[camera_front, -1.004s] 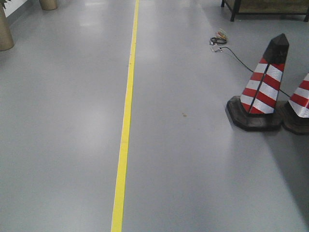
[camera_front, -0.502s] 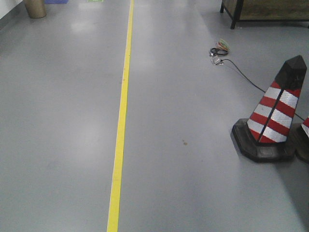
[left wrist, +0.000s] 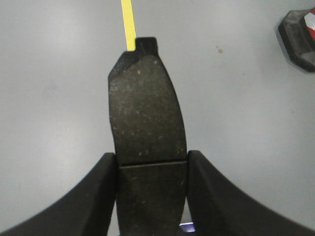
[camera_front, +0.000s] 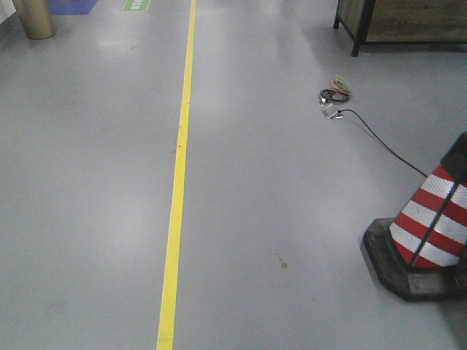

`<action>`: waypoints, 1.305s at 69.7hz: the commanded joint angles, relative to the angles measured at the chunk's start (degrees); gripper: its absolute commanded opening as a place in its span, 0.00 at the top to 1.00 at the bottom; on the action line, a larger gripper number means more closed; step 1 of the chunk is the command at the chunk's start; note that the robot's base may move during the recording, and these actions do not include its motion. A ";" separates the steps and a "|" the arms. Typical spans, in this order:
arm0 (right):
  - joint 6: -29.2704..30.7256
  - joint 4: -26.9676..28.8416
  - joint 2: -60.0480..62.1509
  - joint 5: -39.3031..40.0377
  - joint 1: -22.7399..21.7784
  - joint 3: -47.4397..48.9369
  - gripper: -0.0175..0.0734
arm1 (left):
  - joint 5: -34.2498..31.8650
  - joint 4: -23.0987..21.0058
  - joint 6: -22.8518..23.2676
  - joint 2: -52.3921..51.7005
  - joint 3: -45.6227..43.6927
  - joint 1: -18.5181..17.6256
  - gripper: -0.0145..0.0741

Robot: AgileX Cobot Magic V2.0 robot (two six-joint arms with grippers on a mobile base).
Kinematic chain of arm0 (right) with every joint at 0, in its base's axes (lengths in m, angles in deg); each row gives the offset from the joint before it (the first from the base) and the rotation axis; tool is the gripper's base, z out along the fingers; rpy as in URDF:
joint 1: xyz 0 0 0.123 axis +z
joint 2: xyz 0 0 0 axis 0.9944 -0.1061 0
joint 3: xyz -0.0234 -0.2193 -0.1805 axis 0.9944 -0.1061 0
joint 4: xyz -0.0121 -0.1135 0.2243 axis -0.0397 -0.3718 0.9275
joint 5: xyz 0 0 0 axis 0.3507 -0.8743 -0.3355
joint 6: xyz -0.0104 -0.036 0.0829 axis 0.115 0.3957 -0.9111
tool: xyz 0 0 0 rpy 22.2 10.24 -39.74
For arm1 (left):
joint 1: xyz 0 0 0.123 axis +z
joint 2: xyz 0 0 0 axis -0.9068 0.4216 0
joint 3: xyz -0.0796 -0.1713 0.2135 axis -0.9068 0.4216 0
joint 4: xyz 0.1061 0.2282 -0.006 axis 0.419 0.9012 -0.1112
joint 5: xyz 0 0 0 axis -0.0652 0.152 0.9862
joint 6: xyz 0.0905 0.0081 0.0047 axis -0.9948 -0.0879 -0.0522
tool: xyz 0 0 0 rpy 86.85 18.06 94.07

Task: Move and align brake pads A on conveyor

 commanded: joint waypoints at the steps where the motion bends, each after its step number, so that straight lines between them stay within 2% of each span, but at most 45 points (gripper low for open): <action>1: 0.00 -0.31 0.11 4.19 -0.17 1.67 0.80 | -4.06 -0.73 0.46 0.07 -1.49 -0.09 0.84; 91: 0.00 -0.37 0.11 4.20 -0.17 1.67 0.80 | -4.18 -0.73 0.46 0.02 -1.49 -0.09 0.84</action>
